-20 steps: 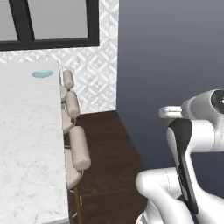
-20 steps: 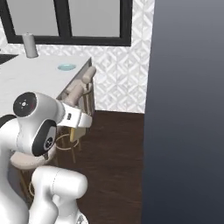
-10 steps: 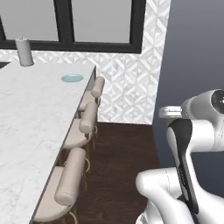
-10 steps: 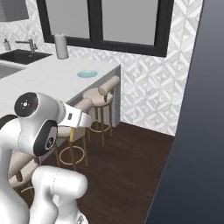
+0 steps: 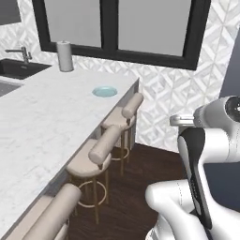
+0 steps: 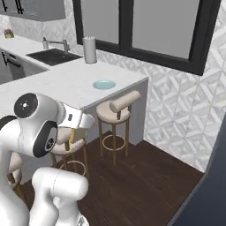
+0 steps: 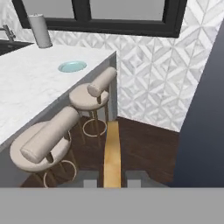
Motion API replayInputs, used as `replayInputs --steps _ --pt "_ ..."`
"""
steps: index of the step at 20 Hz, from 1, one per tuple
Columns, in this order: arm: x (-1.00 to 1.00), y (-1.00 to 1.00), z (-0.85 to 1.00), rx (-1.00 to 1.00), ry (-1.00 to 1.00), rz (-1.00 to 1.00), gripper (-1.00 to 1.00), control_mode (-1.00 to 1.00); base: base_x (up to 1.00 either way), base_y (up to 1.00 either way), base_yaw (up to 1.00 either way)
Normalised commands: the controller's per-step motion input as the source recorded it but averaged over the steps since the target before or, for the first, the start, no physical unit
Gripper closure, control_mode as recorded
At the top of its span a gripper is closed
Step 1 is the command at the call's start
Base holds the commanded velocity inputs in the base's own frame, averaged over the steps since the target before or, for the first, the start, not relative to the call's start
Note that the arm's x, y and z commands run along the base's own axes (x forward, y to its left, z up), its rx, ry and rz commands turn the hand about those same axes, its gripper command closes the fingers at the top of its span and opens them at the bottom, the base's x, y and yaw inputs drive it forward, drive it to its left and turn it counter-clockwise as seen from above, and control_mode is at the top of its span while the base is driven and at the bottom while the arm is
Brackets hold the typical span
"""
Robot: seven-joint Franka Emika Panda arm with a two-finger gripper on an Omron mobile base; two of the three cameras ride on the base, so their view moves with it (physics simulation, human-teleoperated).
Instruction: Start the toaster. Once the lever pops up, take the bread to the plate on the dining counter.
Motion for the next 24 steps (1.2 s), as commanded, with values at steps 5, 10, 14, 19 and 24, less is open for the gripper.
replayInputs --steps 5,10,14,19,24 --pt "0.0 0.0 0.0 0.0 0.0 0.0 1.0 1.0 0.95 -0.88 0.62" --pt "0.0 0.0 0.0 0.0 0.0 0.0 1.0 1.0 0.61 -1.0 0.58" --pt "0.0 0.0 0.0 0.0 0.0 0.0 1.0 1.0 0.44 -1.0 0.64" --pt "0.0 0.0 0.0 0.0 0.0 0.0 1.0 1.0 0.3 -0.95 0.64" --pt "0.0 0.0 0.0 0.0 0.0 0.0 1.0 1.0 0.01 -0.67 0.54"
